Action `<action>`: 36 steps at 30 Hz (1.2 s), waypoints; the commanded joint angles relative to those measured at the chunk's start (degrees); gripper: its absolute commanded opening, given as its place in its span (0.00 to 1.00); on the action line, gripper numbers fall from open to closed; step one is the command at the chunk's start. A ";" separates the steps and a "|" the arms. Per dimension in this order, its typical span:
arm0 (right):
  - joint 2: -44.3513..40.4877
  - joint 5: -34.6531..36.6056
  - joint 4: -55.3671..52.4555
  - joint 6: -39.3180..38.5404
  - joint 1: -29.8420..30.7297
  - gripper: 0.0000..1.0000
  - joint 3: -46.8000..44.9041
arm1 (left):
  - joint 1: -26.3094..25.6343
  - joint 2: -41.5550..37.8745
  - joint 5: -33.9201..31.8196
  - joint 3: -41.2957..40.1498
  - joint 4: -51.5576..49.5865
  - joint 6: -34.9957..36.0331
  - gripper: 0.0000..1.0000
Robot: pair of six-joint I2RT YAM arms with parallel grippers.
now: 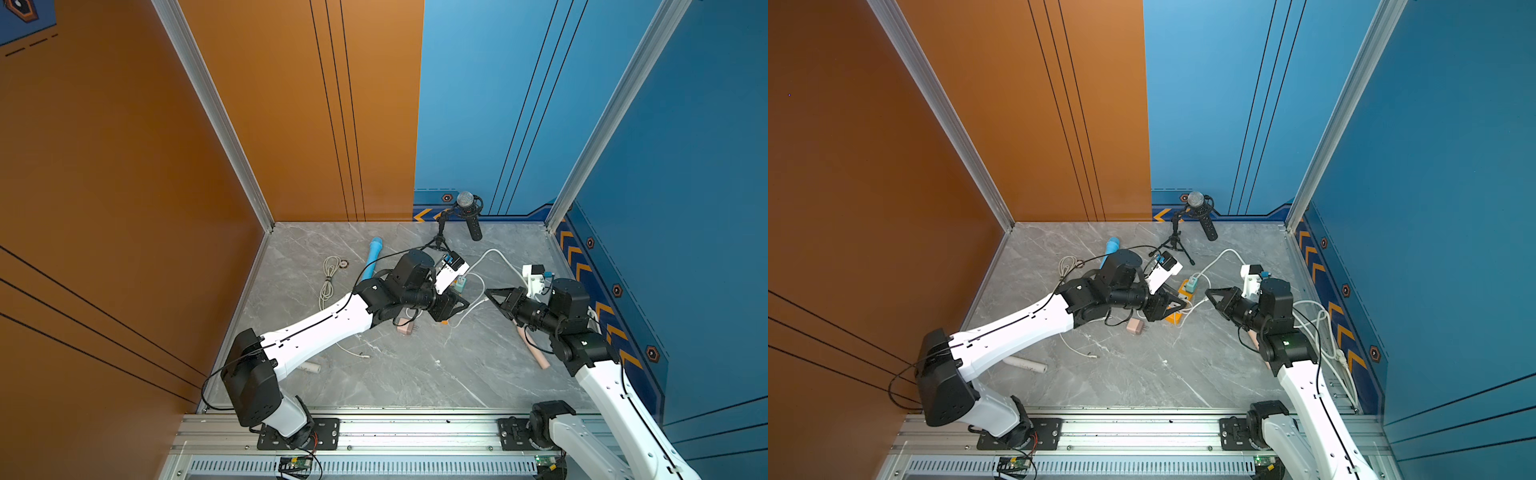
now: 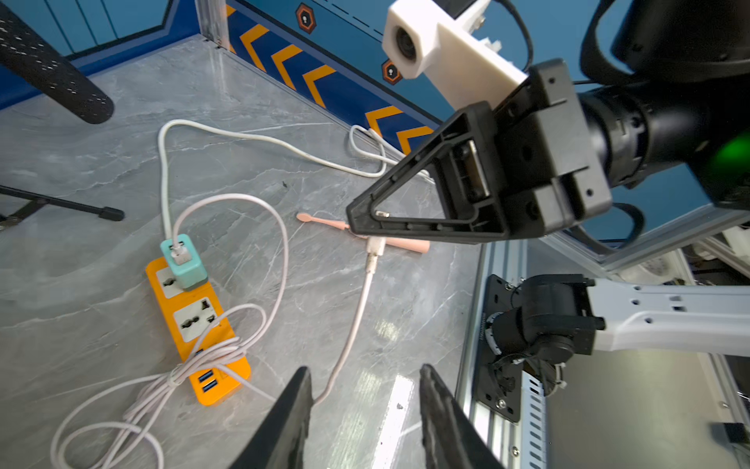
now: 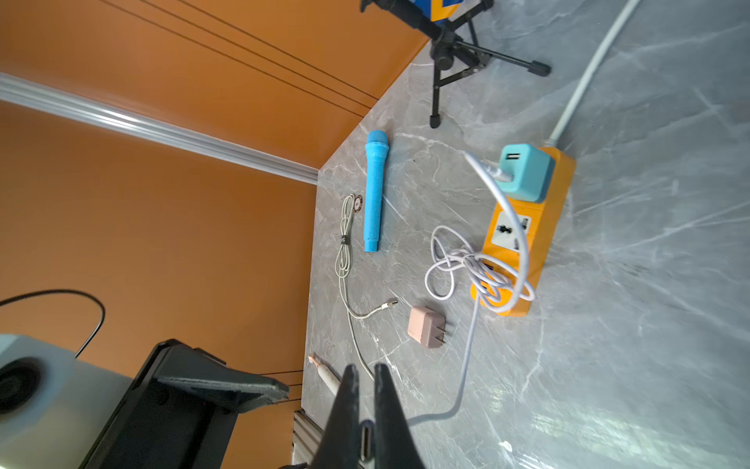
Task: Charge the electric toothbrush
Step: Pick up the charging cable from the center of the board.
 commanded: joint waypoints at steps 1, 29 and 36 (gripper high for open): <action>-1.52 -1.48 8.00 -3.62 2.50 0.00 -1.64 | 0.96 2.62 8.41 2.03 -0.60 -3.94 0.44; -4.02 1.49 4.72 -9.54 8.14 0.00 -1.30 | 1.48 4.25 7.07 1.35 10.52 -11.60 0.00; -2.02 19.18 -18.92 -16.33 7.82 0.36 8.20 | 1.27 3.51 0.21 -0.71 6.33 -8.18 0.00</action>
